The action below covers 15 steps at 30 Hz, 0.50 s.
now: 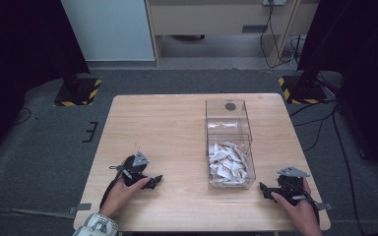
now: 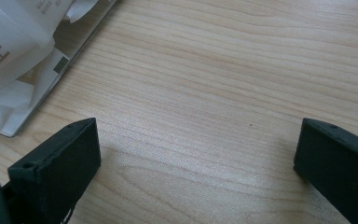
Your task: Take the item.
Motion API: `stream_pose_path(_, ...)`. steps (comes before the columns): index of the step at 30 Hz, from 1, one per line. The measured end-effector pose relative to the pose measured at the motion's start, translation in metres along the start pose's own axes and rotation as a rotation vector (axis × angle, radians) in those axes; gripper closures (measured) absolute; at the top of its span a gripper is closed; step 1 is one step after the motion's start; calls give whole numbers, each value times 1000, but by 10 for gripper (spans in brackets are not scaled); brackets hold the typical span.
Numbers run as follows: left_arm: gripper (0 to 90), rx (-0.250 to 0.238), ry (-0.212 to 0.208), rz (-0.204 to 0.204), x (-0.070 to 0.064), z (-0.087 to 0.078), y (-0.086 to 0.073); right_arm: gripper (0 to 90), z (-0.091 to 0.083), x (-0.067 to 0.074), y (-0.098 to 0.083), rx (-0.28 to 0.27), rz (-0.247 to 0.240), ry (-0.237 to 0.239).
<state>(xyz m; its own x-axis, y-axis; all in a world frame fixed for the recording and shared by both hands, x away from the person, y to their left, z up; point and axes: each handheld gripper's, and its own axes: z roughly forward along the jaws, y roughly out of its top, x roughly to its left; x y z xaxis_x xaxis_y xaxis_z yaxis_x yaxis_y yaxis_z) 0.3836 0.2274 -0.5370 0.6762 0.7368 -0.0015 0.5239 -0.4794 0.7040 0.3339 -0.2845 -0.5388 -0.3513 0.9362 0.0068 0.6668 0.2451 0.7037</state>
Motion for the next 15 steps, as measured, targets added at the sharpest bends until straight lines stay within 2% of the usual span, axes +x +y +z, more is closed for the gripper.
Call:
stream_pose_path(9,20,2,-1,0,-2,-1,0,8,0,0,0,0,-2,0)
stream_pose_path(13,30,5,-17,16,-5,-1,1,8,0,0,0,0,1,0)
stream_pose_path(15,31,-8,-18,13,-6,-3,4,8,0,0,0,0,-1,1)
